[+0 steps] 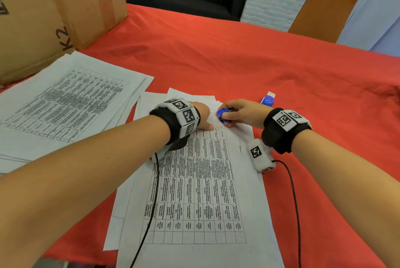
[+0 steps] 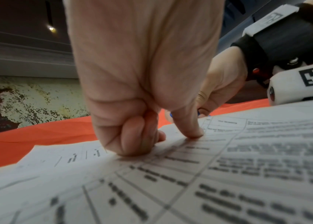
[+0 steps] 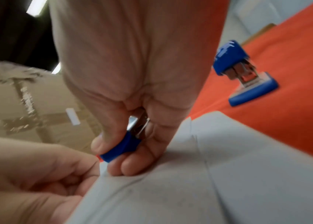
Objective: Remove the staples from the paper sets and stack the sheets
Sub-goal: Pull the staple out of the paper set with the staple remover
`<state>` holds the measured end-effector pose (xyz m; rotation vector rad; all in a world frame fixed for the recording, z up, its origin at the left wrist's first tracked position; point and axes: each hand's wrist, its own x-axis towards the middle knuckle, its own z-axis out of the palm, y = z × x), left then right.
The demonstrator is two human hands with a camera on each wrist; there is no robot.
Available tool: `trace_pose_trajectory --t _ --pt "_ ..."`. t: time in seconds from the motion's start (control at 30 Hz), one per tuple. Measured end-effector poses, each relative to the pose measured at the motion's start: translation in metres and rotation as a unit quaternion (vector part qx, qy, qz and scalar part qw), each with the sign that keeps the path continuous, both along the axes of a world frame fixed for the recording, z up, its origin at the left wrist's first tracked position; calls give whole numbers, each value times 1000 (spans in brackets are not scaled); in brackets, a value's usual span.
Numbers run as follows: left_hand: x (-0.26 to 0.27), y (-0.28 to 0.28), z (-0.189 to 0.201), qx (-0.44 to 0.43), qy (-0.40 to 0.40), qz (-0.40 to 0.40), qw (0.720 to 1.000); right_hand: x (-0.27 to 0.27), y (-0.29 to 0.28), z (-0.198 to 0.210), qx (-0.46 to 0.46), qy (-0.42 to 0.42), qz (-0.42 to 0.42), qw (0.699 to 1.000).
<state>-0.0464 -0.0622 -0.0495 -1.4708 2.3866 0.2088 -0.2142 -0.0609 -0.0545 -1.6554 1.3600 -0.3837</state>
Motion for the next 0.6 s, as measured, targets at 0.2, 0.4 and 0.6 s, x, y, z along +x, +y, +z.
trace_pose_trajectory --t 0.2,0.4,0.6 --pt "1 8 4 6 1 10 1000 -6 8 -6 48 -198 -95 974" --pt "18 10 9 170 275 197 926 -1 27 15 -2 -235 -95 967" --pt "36 42 8 482 704 347 390 60 54 64 -174 68 104 977"
